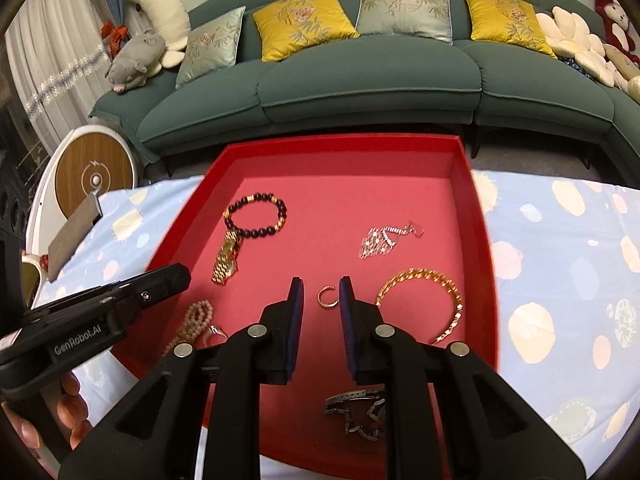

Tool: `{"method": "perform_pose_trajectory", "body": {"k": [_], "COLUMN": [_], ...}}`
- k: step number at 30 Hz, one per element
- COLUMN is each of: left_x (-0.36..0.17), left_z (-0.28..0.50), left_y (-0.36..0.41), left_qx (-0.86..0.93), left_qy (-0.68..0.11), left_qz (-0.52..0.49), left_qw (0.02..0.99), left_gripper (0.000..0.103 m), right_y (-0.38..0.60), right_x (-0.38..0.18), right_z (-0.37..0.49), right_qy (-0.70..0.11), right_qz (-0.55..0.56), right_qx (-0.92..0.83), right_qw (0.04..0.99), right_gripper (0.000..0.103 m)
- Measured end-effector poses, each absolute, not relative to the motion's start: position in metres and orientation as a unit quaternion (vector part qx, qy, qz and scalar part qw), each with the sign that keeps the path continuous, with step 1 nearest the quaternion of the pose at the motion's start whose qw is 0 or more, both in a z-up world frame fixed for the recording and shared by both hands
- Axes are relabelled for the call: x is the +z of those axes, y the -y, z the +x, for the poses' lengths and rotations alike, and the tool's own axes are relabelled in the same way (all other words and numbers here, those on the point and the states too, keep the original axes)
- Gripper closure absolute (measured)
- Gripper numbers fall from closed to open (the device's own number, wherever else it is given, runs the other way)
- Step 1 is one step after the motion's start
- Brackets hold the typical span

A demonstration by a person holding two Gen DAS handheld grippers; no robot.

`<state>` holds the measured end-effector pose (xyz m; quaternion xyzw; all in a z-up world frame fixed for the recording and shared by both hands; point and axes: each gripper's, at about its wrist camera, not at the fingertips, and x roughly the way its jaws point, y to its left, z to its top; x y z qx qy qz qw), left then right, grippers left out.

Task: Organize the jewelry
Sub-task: 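Open both grippers to drop the ring and earring into the tray, then withdraw both grippers from the tray toward the last two earrings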

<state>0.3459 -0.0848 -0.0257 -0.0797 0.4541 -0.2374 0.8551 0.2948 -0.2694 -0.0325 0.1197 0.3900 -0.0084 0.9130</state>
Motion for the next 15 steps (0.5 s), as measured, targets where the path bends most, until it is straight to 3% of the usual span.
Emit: {"method": "perform_pose_trajectory", "body": {"k": [5,8,12,15], "left_x": [0.015,0.036,0.048,0.039], "left_z": [0.335,0.316,0.281,0.253], "left_y": [0.054,0.033,0.008,-0.013], "left_qx": [-0.231,-0.22,-0.211,-0.191], "left_qy": [-0.413,-0.393,-0.385,-0.391], "left_qz": [-0.117,-0.128,-0.121,-0.116], "left_qw": [0.873,0.884,0.89,0.893], "left_gripper": [0.089,0.089,0.089,0.081], "right_y": [0.275,0.274,0.262,0.242], "right_x": [0.01,0.034,0.046,0.038], "right_z": [0.27,0.246,0.212,0.188], "right_qy": [-0.348,-0.33,-0.332,-0.356], "right_qz": [0.13,0.138,0.149,0.128], "right_qx": [-0.008,0.0,0.02,0.028], "right_qw": [0.928,0.934,0.931,0.925], "right_gripper": [0.083,0.075,0.075,0.075]}}
